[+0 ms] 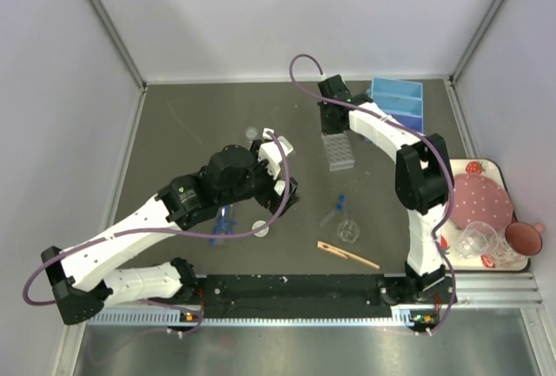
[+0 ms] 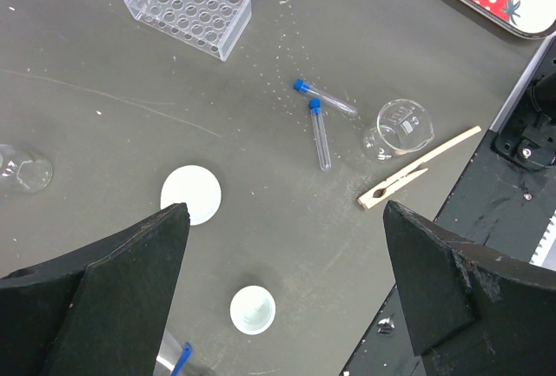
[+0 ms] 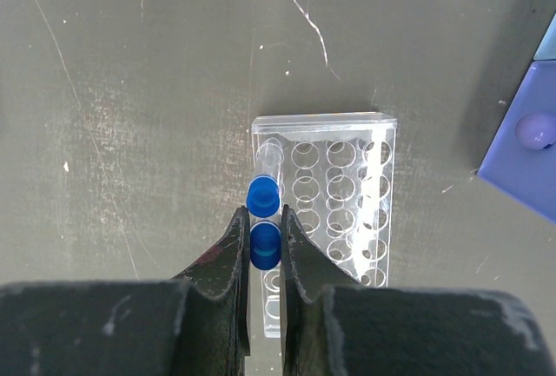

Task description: Organize the chemistry lab equipment

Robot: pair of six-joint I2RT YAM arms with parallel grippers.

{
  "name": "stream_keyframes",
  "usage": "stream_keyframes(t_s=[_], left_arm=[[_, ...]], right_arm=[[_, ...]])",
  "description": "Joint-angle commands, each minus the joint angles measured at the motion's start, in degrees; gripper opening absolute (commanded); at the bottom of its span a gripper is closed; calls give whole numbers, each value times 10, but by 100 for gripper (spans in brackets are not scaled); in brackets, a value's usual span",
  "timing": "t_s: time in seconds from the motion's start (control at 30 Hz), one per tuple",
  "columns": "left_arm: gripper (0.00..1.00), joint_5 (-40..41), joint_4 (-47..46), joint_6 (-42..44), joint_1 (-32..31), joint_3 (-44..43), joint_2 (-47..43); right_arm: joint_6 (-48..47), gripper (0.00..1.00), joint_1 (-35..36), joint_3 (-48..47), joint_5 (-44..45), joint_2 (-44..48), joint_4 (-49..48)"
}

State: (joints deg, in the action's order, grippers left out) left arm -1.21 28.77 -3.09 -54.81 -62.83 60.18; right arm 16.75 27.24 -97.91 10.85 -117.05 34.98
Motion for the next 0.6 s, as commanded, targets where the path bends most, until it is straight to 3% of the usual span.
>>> stream_keyframes(t_s=[0.0, 0.4, 0.57], left_arm=[[99, -5, -13, -5, -1, 0, 1], [99, -6, -13, -5, -1, 0, 3], [99, -8, -13, -5, -1, 0, 2]], right_arm=[[8, 3, 6, 3, 0, -5, -17], [7, 8, 7, 2, -2, -13, -18], [6, 16, 7, 1, -6, -16, -18]])
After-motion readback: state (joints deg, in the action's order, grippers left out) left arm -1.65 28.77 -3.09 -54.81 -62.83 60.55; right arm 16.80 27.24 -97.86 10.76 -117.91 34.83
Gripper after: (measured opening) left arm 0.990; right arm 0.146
